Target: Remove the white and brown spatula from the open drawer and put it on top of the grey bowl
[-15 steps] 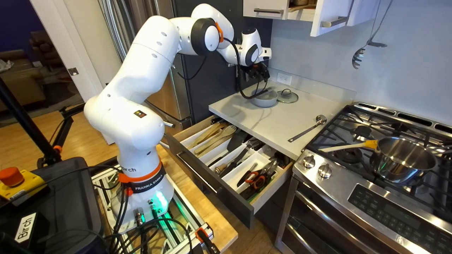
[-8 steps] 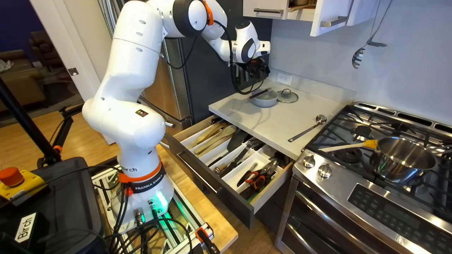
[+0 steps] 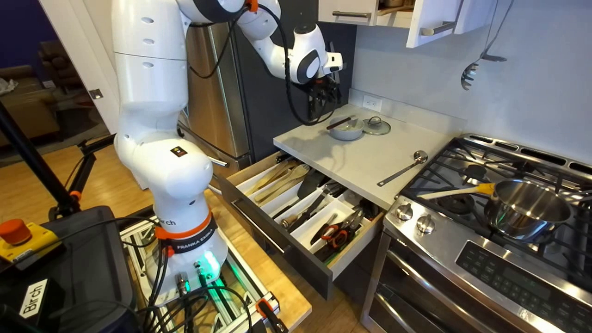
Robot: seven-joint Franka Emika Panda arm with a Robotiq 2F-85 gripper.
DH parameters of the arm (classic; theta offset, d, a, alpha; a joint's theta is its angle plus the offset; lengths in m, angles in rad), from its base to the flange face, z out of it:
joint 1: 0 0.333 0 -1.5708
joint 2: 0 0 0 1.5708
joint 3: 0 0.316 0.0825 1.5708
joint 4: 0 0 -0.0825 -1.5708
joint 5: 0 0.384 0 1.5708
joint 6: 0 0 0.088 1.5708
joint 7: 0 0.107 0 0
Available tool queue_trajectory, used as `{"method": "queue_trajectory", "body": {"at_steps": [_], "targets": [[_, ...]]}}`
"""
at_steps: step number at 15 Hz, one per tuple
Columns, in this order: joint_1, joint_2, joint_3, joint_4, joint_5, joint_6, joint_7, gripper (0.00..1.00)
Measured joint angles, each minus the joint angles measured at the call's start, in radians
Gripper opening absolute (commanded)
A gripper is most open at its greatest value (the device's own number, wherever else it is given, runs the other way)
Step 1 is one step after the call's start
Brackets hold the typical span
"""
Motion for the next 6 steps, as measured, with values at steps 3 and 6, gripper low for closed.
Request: {"method": "queue_trajectory", "body": {"at_steps": [3,6], "targets": [[-0.037,-0.122,0.01,-0.169,0.005,0.0,-0.06,1.0],[-0.073,-0.255,0.006,-0.338,-0.002,0.003,-0.11,1.0]]}}
